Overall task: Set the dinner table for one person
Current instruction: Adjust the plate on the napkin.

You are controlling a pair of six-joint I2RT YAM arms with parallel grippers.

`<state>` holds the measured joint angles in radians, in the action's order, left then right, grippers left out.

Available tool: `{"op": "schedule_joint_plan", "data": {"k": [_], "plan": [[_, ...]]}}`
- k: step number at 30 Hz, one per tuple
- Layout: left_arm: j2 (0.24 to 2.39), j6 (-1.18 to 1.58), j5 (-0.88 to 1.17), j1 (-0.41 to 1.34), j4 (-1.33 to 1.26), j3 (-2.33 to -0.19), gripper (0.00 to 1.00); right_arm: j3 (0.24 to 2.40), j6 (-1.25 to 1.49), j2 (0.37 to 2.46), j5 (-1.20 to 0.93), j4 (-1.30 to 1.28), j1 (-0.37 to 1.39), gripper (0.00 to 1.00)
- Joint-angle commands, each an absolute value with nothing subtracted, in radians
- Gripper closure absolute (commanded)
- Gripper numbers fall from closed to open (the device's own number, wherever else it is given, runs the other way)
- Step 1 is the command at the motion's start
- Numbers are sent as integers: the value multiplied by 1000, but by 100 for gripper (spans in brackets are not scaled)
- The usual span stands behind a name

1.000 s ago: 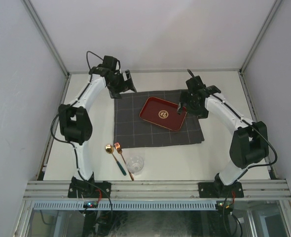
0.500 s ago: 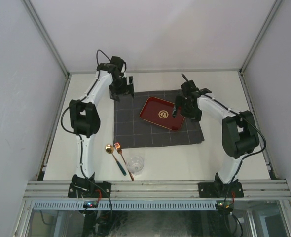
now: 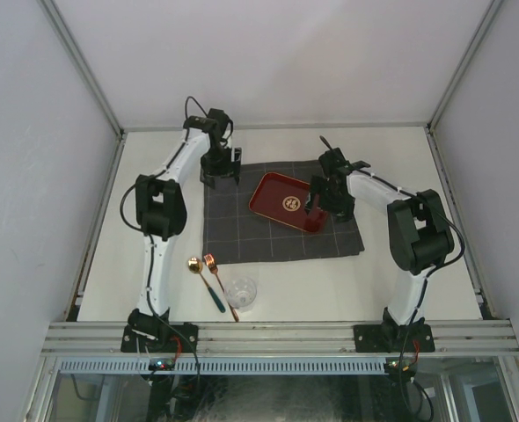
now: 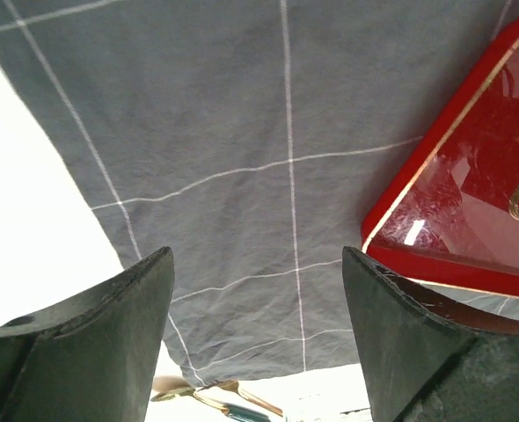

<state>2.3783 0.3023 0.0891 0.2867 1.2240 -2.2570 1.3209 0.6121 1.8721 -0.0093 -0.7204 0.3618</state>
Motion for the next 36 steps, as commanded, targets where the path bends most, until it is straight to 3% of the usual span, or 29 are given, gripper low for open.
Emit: {"op": "schedule_joint_plan", "data": {"k": [1,11,27,36], "plan": [[2363,273,109,347,1233,-2279,19,1319,630,1869,-2,-691,364,10],[2397,269,123,426,1246,-2318,20,1319,623,1890,2,-697,362,12],[2469,265,48,442,1273,-2342,27,1320,616,1920,-33,-684,360,29],[2477,265,44,441,1272,-2350,45,1320,613,1928,-45,-681,357,37]]}}
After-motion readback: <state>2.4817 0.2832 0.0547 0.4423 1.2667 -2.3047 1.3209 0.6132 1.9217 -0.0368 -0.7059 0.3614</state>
